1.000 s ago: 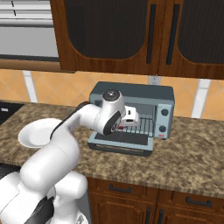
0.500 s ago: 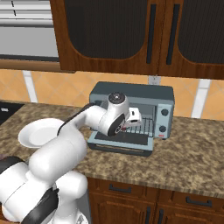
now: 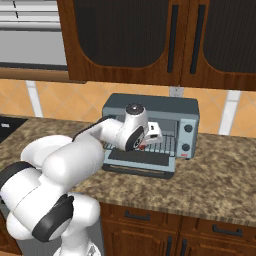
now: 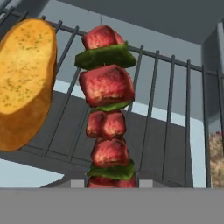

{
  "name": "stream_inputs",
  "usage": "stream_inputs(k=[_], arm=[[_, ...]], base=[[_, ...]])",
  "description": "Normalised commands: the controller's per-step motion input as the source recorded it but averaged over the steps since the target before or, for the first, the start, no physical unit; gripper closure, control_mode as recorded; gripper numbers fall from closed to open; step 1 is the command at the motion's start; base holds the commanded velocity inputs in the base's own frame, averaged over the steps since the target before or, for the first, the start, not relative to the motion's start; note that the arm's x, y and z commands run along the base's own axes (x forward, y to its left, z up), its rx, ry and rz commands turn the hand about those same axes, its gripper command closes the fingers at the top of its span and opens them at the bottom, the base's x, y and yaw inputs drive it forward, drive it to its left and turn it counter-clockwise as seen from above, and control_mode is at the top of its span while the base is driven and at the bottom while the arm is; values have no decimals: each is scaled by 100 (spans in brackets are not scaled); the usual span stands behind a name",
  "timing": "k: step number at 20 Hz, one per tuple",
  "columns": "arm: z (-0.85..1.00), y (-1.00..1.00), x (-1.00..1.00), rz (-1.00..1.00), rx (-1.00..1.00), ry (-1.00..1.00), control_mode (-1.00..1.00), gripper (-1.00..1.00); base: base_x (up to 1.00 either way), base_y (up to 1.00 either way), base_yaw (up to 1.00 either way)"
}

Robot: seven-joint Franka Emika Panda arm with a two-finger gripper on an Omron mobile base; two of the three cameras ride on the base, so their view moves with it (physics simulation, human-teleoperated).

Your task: Pick up the kebab skewer and baguette bread, and place them inside the toaster oven. Close the toaster oven door and start by setting the timer.

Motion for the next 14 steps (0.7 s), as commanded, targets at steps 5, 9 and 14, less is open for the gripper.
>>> stream_inputs(k=[5, 9, 14], arm=[[-15, -3, 3, 5, 0, 5, -100, 100], [-5, -12, 0, 6, 0, 0, -100, 100], [0, -12, 0, 5, 0, 0, -100, 100]], base=[[0, 0, 0], [0, 0, 0], [0, 0, 0]])
